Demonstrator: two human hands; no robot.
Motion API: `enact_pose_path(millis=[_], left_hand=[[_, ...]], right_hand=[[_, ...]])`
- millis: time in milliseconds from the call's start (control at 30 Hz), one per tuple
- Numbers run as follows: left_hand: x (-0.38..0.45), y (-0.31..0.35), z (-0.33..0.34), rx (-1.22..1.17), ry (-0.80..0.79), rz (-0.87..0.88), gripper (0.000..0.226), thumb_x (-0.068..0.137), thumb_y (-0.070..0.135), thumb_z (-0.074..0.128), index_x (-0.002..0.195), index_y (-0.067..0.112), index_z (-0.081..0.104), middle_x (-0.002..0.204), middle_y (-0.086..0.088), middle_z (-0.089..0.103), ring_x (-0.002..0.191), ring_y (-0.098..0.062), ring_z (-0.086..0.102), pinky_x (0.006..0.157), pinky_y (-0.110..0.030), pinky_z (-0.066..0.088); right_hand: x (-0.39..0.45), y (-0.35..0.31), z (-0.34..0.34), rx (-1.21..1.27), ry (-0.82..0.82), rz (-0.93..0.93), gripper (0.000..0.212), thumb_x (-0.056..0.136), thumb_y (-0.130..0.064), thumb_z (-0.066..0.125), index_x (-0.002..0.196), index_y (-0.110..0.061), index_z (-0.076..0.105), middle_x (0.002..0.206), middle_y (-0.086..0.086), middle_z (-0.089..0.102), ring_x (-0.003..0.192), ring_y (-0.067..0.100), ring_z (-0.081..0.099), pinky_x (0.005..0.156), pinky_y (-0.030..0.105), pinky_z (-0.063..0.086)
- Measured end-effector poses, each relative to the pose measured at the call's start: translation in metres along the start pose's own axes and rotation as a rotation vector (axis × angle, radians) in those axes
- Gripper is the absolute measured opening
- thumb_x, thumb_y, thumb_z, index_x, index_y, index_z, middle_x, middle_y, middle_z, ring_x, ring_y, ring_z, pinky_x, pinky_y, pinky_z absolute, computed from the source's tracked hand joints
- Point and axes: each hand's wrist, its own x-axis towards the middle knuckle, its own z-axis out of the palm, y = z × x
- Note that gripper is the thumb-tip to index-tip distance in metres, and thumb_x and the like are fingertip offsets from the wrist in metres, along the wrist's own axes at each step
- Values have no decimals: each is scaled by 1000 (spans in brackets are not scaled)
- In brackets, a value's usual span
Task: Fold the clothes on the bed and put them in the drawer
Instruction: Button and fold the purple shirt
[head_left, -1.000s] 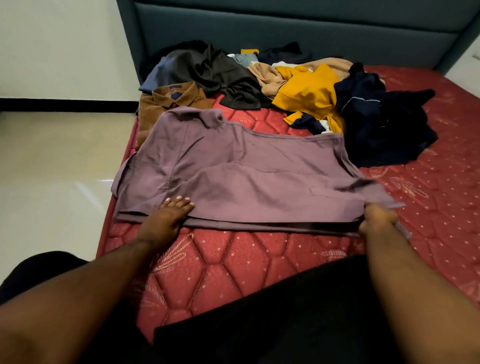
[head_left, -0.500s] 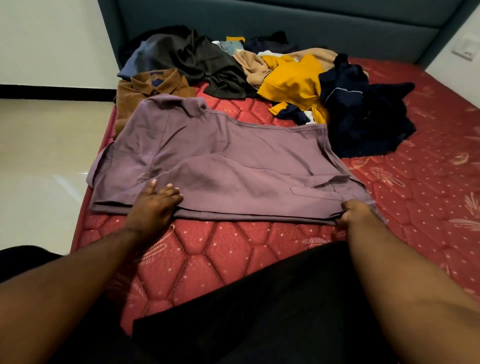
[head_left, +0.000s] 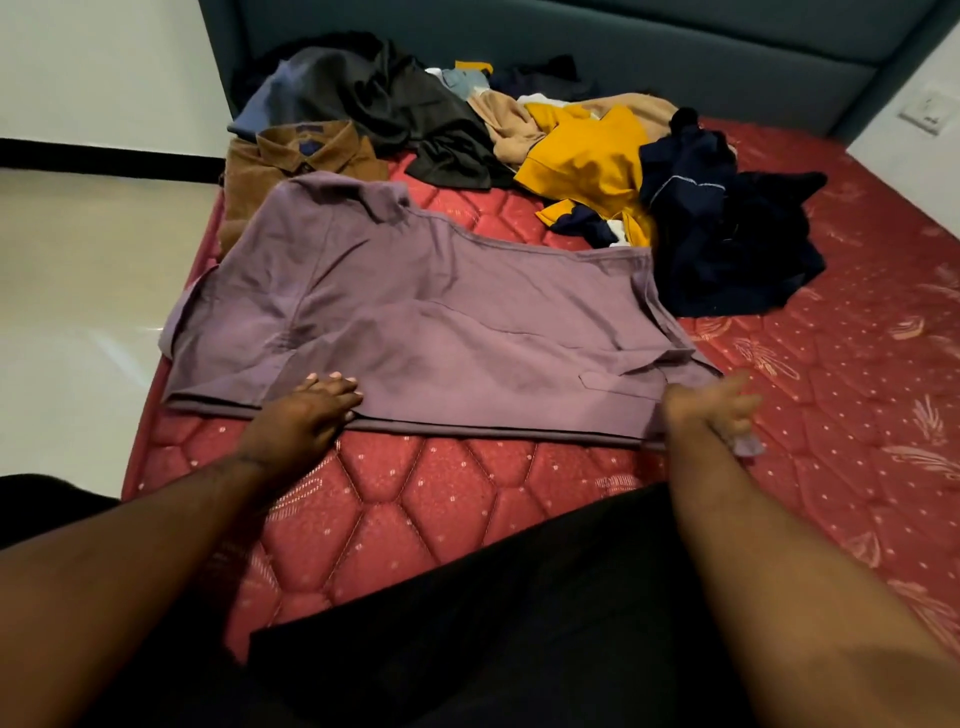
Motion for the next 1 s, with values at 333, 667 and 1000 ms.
enact_pose_path(millis=[333, 667, 1000], left_hand=[[-15, -9, -20, 285, -182, 50, 54, 93, 47, 34, 131, 19, 61, 135, -5, 60, 130, -28, 52, 109, -48, 32], [-70, -51, -71, 355, -21, -537, 61, 96, 37, 51, 151, 30, 28, 160, -2, 23, 141, -32, 30, 103, -63, 30], [-43, -25, -61, -52, 312, -408, 23, 91, 7, 60, 112, 8, 68, 123, -12, 64, 108, -34, 63, 93, -40, 48]], right_hand=[[-74, -7, 52, -962, -886, -1060, 85, 87, -71, 42, 148, -48, -12, 157, -4, -29, 147, 27, -18, 117, 55, -1], [-80, -7, 49, -1022, -804, -1071, 78, 89, -71, 36, 148, -49, -12, 158, -9, -26, 148, 25, -12, 112, 64, 9], [-79, -4, 29, -1105, -379, -941, 45, 94, -18, 48, 138, -16, 39, 136, 12, 52, 120, 31, 56, 97, 43, 45]])
